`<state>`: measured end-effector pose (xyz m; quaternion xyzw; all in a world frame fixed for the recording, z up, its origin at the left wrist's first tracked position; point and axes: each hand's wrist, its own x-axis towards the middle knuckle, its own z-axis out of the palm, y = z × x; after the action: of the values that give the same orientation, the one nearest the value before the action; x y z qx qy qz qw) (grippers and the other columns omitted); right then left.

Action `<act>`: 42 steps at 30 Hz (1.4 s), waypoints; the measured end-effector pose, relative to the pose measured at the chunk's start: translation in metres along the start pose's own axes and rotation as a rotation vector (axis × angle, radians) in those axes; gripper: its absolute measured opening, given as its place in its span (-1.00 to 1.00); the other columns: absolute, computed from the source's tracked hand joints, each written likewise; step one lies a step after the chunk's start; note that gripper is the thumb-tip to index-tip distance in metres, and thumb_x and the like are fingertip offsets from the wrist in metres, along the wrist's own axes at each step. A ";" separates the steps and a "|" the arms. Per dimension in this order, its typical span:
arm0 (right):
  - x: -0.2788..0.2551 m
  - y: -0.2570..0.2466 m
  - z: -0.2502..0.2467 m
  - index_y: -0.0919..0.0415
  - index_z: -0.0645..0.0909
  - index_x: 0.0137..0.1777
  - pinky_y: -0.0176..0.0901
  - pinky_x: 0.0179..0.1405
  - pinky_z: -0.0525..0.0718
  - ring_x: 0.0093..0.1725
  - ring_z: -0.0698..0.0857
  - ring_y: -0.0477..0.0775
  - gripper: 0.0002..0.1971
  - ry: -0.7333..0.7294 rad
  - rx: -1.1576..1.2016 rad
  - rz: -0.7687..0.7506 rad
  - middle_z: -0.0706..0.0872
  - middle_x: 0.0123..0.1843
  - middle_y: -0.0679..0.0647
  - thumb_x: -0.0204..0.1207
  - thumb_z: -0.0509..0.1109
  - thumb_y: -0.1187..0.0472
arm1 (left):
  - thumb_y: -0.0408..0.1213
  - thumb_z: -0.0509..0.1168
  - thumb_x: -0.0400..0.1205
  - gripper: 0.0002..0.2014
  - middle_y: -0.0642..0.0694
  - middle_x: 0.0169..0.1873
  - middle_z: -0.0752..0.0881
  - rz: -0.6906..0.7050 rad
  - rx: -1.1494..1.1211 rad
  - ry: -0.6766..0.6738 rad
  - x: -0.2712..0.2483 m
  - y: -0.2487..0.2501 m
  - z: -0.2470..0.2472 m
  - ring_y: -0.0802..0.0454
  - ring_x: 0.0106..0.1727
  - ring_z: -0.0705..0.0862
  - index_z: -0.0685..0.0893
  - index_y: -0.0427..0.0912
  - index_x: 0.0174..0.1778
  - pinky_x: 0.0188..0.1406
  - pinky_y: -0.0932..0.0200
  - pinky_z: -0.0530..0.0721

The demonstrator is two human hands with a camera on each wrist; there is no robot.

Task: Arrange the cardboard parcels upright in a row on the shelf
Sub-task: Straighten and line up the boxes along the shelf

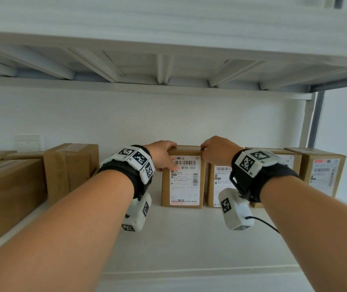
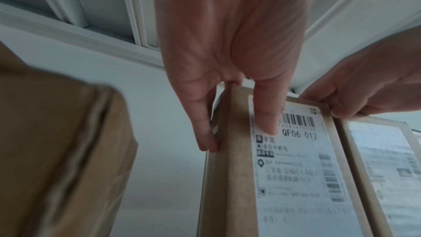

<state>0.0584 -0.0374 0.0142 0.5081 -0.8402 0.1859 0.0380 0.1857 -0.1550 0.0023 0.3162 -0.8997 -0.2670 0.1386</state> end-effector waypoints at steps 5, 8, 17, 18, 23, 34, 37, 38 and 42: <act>0.001 -0.001 -0.001 0.37 0.66 0.08 -0.33 -0.39 0.45 -0.25 0.54 0.00 -0.69 0.004 -0.014 0.025 0.62 -0.12 0.10 0.56 0.09 0.35 | -0.38 0.45 0.55 -0.16 -0.09 0.42 0.56 0.005 0.018 0.005 0.000 0.000 0.001 -0.09 0.32 0.64 0.15 -0.05 0.69 0.20 -0.05 0.73; -0.004 -0.002 -0.004 0.36 0.63 0.32 -0.22 -0.02 0.60 0.13 0.68 0.14 -0.58 0.026 0.005 0.030 0.70 0.20 0.17 0.55 0.09 0.36 | -0.37 0.45 0.56 -0.10 -0.11 0.54 0.43 0.003 0.065 0.018 0.000 0.001 0.001 -0.13 0.35 0.61 0.05 -0.02 0.72 0.22 -0.07 0.72; -0.020 -0.019 -0.014 0.39 0.65 0.32 0.03 0.31 0.64 0.28 0.67 0.23 -0.62 0.151 0.053 -0.088 0.70 0.31 0.27 0.57 0.16 0.36 | -0.34 0.46 0.55 -0.27 -0.17 0.53 0.43 -0.023 0.167 0.132 -0.020 -0.007 -0.022 -0.13 0.45 0.53 0.31 -0.04 0.63 0.39 -0.02 0.58; -0.022 -0.023 -0.014 0.37 0.66 0.30 0.04 0.30 0.64 0.26 0.68 0.23 -0.64 0.166 0.038 -0.107 0.71 0.28 0.25 0.59 0.17 0.34 | -0.33 0.44 0.57 -0.34 -0.16 0.51 0.46 -0.022 0.172 0.161 -0.024 -0.011 -0.025 -0.12 0.45 0.53 0.38 -0.05 0.59 0.38 0.02 0.57; -0.022 -0.040 -0.007 0.36 0.75 0.11 0.03 0.15 0.74 0.08 0.75 0.18 -0.65 0.221 0.040 -0.183 0.78 0.11 0.21 0.57 0.13 0.33 | -0.35 0.39 0.57 -0.66 -0.12 0.38 0.61 -0.023 0.141 0.284 -0.043 -0.031 -0.039 -0.09 0.37 0.58 0.70 -0.04 0.26 0.33 0.07 0.57; -0.025 -0.076 0.015 0.27 0.78 0.00 0.01 -0.01 0.80 -0.06 0.77 0.20 -0.69 0.188 0.205 -0.265 0.80 -0.01 0.17 0.49 0.18 0.29 | -0.32 0.31 0.61 -0.81 -0.04 0.10 0.78 -0.044 0.081 0.535 -0.090 -0.062 -0.058 -0.01 0.17 0.69 0.83 -0.10 0.02 0.08 0.22 0.56; -0.025 -0.084 0.020 0.24 0.78 0.00 0.00 0.02 0.79 -0.03 0.77 0.17 -0.67 0.187 0.207 -0.274 0.81 0.00 0.14 0.50 0.16 0.26 | -0.30 0.31 0.62 -0.82 -0.03 0.09 0.78 -0.070 0.080 0.563 -0.099 -0.071 -0.061 -0.02 0.19 0.68 0.83 -0.11 -0.03 0.16 0.17 0.58; -0.026 -0.086 0.022 0.22 0.78 0.01 0.00 0.04 0.79 -0.02 0.77 0.16 -0.67 0.182 0.209 -0.275 0.81 0.01 0.12 0.51 0.16 0.25 | -0.30 0.31 0.62 -0.83 -0.03 0.09 0.78 -0.078 0.077 0.569 -0.101 -0.073 -0.062 -0.02 0.19 0.68 0.83 -0.10 -0.03 0.17 0.16 0.58; -0.027 -0.094 0.026 0.17 0.79 0.02 -0.03 0.06 0.77 0.01 0.76 0.15 -0.67 0.174 0.223 -0.286 0.80 0.02 0.10 0.51 0.17 0.23 | -0.26 0.32 0.61 -0.87 0.01 0.01 0.76 -0.111 0.077 0.623 -0.108 -0.085 -0.066 0.00 0.17 0.68 0.80 -0.07 -0.10 0.11 0.15 0.58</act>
<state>0.1566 -0.0625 0.0094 0.6051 -0.7273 0.3138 0.0800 0.3376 -0.1666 -0.0009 0.4362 -0.8048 -0.1303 0.3809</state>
